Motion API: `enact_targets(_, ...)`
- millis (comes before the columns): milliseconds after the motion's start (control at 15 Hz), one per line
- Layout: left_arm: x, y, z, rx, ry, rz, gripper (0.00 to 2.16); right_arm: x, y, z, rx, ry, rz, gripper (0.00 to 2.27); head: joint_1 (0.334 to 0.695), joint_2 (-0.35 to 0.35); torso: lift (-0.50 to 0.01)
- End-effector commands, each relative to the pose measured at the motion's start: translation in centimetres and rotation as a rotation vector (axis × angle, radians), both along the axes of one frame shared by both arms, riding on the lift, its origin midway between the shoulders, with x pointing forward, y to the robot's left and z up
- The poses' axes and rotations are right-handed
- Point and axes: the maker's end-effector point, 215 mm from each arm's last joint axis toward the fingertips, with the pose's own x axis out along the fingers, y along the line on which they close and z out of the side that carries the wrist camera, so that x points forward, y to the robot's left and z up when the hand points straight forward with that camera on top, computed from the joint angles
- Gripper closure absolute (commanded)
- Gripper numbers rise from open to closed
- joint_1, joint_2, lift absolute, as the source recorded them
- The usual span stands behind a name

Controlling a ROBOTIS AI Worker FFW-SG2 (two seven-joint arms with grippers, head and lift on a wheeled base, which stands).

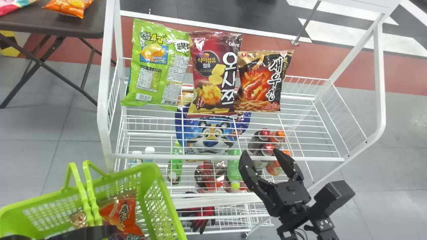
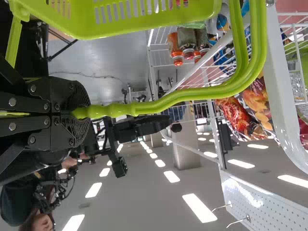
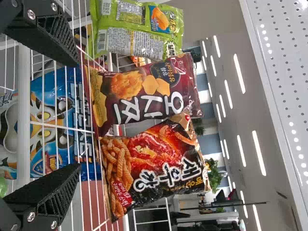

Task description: Hold basket handle with left hand then pick Saewookkang with right hand and place into basket

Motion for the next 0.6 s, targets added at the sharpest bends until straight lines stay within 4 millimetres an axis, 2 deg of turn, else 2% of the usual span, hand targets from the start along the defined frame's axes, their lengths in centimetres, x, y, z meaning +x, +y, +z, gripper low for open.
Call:
enact_targets(0, -0.37, -0.1, 0.12, -0.016, 0.031, -0.001, 2.15, -0.06, 0.18, -0.04, -0.001, 0.001, 0.003, 0.06, 0.695, -0.264, -0.016)
enact_targets(533, -0.63, -0.22, 0.06, -0.016, 0.034, -0.004, 2.15, -0.23, 0.3, 0.05, -0.001, 0.005, 0.005, 0.07, 0.695, -0.258, -0.016)
